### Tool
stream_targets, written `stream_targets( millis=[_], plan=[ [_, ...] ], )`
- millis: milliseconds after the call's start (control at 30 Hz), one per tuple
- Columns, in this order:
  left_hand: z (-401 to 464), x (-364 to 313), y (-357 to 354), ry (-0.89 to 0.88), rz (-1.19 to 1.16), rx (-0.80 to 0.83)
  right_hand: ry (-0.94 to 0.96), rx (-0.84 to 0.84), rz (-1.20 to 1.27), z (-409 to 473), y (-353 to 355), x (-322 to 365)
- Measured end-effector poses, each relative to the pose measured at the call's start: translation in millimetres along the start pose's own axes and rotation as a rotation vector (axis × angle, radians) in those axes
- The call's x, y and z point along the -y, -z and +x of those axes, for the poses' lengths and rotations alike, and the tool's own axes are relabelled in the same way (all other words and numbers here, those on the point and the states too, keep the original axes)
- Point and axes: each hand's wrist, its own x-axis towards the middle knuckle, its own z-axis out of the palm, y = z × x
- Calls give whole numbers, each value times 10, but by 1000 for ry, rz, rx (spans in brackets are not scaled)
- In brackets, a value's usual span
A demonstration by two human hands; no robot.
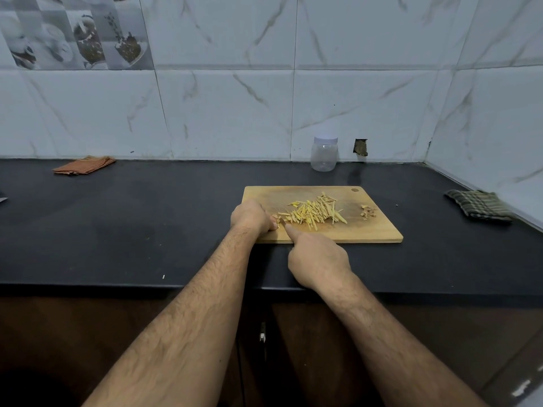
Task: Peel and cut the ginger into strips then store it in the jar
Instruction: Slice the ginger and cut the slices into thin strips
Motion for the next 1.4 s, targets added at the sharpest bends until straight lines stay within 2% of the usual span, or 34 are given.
stream_targets(
  millis=[333,533,700,933,1400],
  plan=[
    [22,12,-7,11,0,4,12,-79,46,9,-51,-20],
    [25,19,-21,-2,-2,-12,23,-10,-9,46,-22,15],
    [41,34,-29,0,-10,-1,-14,-7,-16,44,22,-8],
    [21,28,-16,0,11,-16,29,-21,1,61,-28,35],
    [8,17,-1,-2,12,-11,33,40,-100,65,15,106]
  ],
)
